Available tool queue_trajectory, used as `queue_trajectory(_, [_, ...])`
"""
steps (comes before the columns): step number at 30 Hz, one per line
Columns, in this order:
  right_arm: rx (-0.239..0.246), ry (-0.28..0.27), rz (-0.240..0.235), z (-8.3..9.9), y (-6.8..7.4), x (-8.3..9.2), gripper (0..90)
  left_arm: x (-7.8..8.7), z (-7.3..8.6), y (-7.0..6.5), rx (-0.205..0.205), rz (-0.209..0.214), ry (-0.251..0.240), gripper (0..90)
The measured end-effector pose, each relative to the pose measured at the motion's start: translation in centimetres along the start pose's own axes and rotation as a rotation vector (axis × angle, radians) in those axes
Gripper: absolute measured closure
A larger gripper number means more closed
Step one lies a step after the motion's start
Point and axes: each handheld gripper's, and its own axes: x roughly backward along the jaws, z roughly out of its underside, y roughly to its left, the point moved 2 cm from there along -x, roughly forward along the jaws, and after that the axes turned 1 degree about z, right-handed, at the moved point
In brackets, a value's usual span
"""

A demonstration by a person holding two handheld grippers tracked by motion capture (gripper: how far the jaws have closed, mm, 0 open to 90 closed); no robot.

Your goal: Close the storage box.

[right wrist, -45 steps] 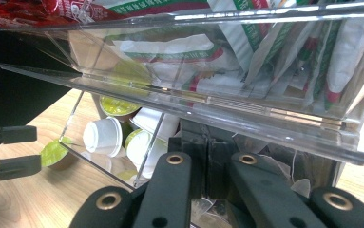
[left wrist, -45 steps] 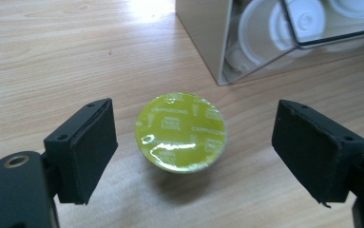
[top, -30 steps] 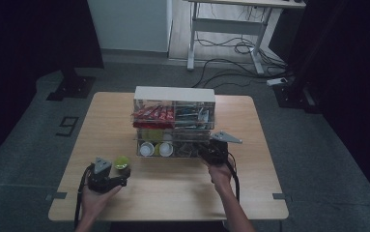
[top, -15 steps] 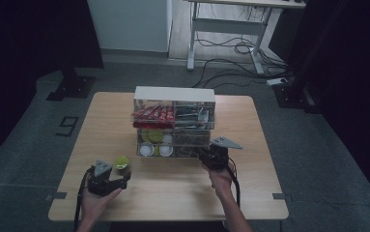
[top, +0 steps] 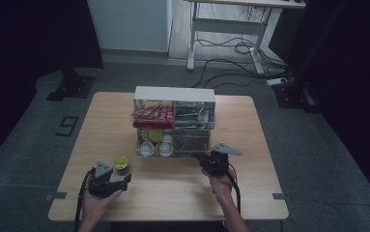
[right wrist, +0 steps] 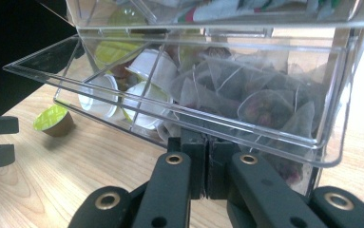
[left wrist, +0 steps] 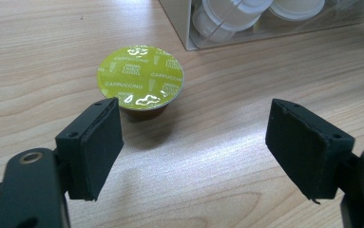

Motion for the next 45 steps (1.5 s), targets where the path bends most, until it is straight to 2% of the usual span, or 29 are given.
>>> queue_trajectory(22, [-0.028, 0.046, 0.000, 2.4, -1.0, -0.5, 87.8, -0.3, 0.4, -0.1, 0.003, 0.013, 0.023, 20.7])
queue_trajectory(45, [-0.027, 0.084, -0.024, 3.1, -1.0, -0.6, 85.4, -0.4, 0.7, 0.0, 0.005, 0.011, 0.035, 21.1])
